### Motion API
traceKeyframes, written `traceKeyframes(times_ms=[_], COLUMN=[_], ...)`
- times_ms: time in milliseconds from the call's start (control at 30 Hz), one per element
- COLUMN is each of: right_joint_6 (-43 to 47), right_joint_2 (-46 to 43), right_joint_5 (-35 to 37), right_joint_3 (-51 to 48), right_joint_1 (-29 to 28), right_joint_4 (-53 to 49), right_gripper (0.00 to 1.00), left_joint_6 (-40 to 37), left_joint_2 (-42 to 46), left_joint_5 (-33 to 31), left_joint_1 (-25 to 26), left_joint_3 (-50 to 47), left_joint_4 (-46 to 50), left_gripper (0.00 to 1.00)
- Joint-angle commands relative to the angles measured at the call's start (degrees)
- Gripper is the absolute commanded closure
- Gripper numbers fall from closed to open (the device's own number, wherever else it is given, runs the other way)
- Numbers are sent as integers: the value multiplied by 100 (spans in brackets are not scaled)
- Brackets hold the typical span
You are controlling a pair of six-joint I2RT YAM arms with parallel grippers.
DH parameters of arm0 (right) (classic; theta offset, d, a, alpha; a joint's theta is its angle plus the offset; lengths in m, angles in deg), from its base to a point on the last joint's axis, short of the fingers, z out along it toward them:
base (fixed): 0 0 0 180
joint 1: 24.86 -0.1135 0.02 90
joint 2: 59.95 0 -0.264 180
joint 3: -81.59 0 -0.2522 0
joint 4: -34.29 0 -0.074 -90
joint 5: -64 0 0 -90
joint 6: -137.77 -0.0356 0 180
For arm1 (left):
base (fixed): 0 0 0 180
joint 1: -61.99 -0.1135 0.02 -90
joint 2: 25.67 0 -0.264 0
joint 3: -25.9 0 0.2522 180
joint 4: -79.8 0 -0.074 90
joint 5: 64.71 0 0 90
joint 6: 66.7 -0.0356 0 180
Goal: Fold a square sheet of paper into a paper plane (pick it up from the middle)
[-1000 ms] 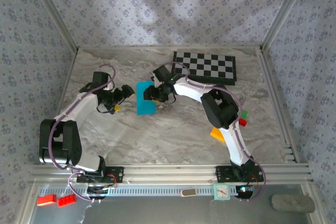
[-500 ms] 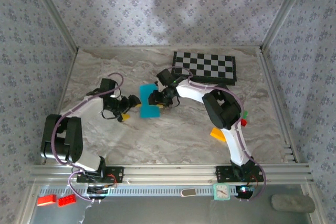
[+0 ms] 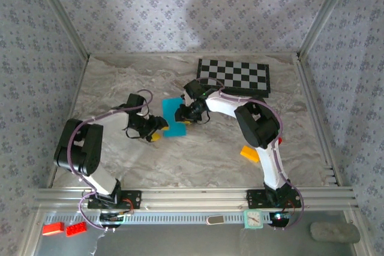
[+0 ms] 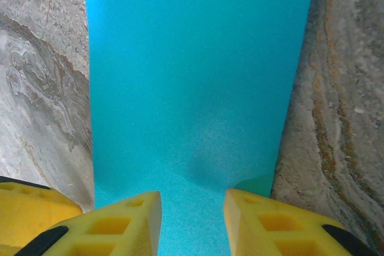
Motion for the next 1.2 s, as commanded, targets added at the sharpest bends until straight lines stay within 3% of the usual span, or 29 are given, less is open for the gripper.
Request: traceKeyframes(times_ms=[0,400,1167], right_joint_6=[60,87,70], right_joint_2=[38,38,-23], right_joint_5=[119,82,46], right_joint_3=[-162,-139,-289], right_joint_1=[36,64,89], right_joint_4=[-419,-433,-294], right_gripper=[64,65,68], left_joint_6=[69,-135,-172], left_joint_2=[-168,-559,-1166], left_joint_5=[167,542,932], left_joint_1=[51,51,-241], left_joint_3=[119,475,1181], left_joint_4=[-145,-94,-100], left_gripper=[47,51,74])
